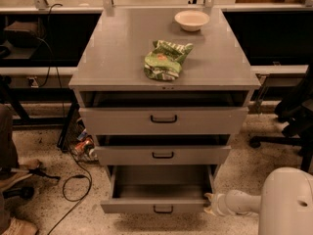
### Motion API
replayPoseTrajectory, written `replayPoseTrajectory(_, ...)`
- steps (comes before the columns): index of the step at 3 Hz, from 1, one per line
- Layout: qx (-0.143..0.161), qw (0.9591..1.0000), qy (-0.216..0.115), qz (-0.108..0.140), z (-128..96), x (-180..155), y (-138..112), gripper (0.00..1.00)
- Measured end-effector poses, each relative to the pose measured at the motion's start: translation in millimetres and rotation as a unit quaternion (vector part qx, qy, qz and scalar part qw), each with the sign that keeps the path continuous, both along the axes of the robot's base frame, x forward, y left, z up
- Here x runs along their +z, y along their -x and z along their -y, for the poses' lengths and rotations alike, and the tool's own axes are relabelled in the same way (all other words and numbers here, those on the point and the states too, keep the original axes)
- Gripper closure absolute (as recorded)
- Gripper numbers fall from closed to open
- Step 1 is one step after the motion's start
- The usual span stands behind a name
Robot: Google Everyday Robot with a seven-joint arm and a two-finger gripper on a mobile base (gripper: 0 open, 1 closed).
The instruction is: Open bottom drawer
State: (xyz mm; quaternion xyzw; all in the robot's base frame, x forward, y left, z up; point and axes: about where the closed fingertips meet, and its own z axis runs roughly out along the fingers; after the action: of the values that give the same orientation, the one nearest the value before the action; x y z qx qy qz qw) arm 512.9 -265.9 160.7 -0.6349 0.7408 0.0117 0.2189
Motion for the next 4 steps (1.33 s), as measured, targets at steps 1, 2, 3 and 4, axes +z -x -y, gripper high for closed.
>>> replayPoseTrajectory(1,-0.008,0.9999,-0.005,-0.009,3,-4,18,1.00)
replayPoseTrajectory(2,-0.008,0.9999,-0.005,-0.009,3,0,17,1.00)
replayPoseTrajectory(3,-0.017,0.9998,-0.005,-0.013,6,0,29,1.00)
replayPoseTrajectory(4,-0.017,0.9998,-0.005,-0.013,6,0,28,1.00)
